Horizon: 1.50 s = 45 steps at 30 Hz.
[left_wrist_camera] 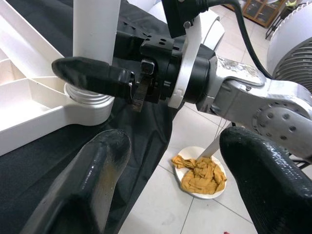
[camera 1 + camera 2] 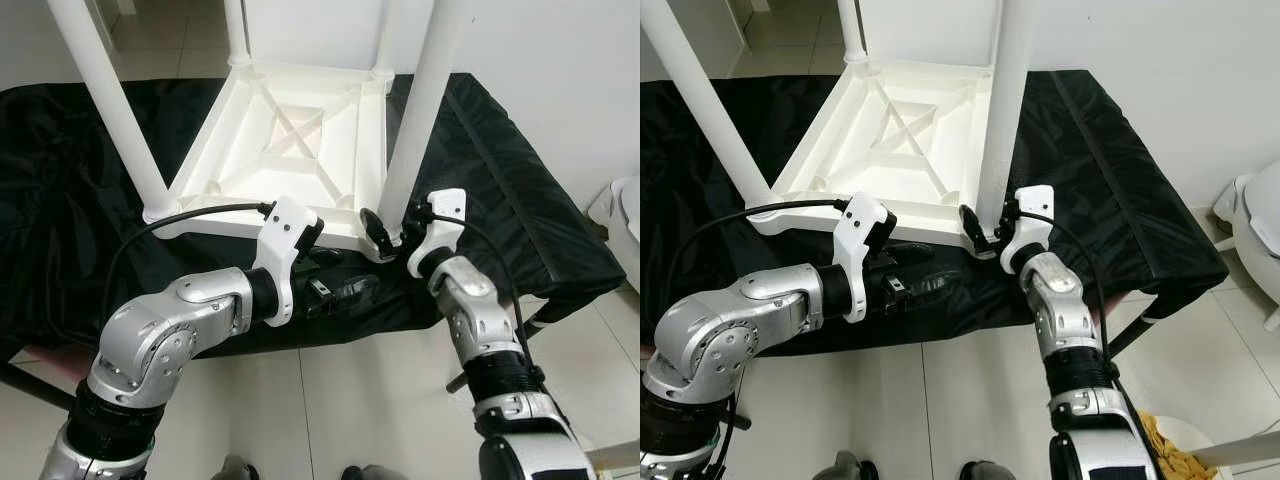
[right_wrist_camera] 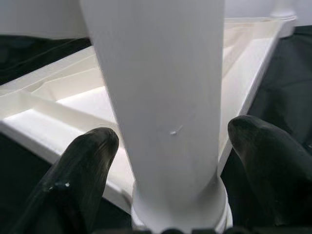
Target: Building children table
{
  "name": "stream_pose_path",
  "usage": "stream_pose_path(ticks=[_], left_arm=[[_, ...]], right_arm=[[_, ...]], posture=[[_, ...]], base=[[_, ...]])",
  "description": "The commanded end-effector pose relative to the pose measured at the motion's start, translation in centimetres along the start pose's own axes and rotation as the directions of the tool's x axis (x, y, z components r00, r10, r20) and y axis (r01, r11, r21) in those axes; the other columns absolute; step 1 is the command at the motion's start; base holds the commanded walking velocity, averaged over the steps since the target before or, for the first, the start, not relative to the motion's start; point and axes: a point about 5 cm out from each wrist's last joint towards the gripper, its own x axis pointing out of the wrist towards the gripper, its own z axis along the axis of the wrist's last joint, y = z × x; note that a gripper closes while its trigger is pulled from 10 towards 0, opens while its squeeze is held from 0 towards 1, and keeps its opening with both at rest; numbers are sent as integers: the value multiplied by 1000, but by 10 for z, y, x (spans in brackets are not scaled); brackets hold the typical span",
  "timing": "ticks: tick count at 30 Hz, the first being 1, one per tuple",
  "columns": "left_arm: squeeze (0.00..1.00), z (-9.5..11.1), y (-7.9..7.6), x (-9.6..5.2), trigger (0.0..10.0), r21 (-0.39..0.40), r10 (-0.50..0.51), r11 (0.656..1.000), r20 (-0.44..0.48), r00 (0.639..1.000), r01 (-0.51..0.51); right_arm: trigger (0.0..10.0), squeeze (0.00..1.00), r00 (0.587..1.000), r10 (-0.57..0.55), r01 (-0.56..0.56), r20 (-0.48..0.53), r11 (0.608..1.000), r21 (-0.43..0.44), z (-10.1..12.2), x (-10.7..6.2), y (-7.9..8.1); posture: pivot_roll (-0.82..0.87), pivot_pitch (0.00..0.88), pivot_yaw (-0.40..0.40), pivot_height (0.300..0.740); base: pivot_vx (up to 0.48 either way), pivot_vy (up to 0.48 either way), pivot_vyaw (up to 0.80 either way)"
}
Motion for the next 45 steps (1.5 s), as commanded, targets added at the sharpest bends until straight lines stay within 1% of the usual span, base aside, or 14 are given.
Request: stream_pose_path(ticks=[1, 4, 5, 10, 11, 12, 14, 16, 17, 24, 29, 33, 37, 45], left_arm=[[0, -1, -4, 0, 10000, 2, -34, 999, -13, 999, 34], [0, 0, -3, 0, 10000, 3, -31, 1000, -11, 999, 31], [0, 1, -3, -1, 10000, 3, -27, 1000, -10, 1000, 27], [0, 1, -2, -2, 10000, 6, -22, 1000, -10, 1000, 22], [0, 1, -3, -3, 10000, 6, -18, 1000, -11, 1000, 18], [0, 1, -3, -3, 10000, 6, -18, 1000, -11, 1000, 18], [0, 1, -3, -4, 10000, 5, -17, 1000, -12, 1000, 17], [0, 1, -3, -4, 10000, 3, -16, 1000, -13, 1000, 16], [0, 1, -3, -5, 10000, 2, -16, 1000, -14, 1000, 16], [0, 0, -5, -6, 10000, 0, -18, 1000, -19, 1000, 18], [0, -1, -5, -7, 10000, -3, -16, 1000, -22, 1000, 16], [0, -1, -5, -7, 10000, -4, -19, 1000, -24, 1000, 19], [0, -1, -5, -6, 10000, -6, -22, 1000, -24, 999, 21], [0, -1, -7, -4, 10000, -8, -33, 999, -23, 999, 33]], right_arm=[[10000, 0, 999, 53, -53, -10, 999, -11, -1, 3, -3], [10000, 0, 997, 78, -79, -24, 997, -17, 0, 5, -7], [10000, 0, 995, 87, -88, -43, 996, -29, -1, 8, -12], [10000, 0, 991, 103, -106, -90, 994, -29, -5, 9, -17], [8941, 0, 983, 138, -143, -118, 989, -36, -9, 10, -17], [8941, 0, 983, 138, -143, -118, 989, -36, -9, 10, -17], [1922, 0, 975, 167, -173, -145, 984, -32, -13, 10, -16], [1882, 0, 971, 183, -190, -154, 981, -31, -15, 11, -15], [0, 0, 967, 200, -207, -160, 978, -30, -16, 11, -13], [0, 0, 955, 252, -260, -155, 965, -33, -19, 13, -7], [0, 0, 955, 254, -262, -154, 965, -30, -20, 12, -9], [0, 0, 967, 183, -192, -176, 981, -36, -25, 8, -15], [0, 0, 978, 133, -136, -160, 991, -12, -29, 7, -13], [0, 0, 990, 80, -73, -114, 996, 58, -35, 7, 5]], posture=[[-35, 90, 29, 740], [-31, 91, 30, 740], [-25, 91, 30, 740], [-15, 92, 30, 740], [-8, 94, 30, 740], [-8, 94, 30, 740], [-1, 97, 28, 740], [3, 98, 28, 740], [5, 99, 27, 740], [14, 100, 26, 740], [12, 99, 24, 740], [4, 101, 22, 740], [-1, 103, 22, 740], [-17, 108, 25, 740]], base=[[0, 0, 0], [0, 0, 0], [0, 0, 0], [0, 0, 0], [0, 0, 0], [0, 0, 0], [0, 0, 0], [0, 0, 0], [0, 0, 0], [0, 0, 0], [0, 0, 0], [0, 0, 0], [0, 0, 0], [0, 0, 0]])
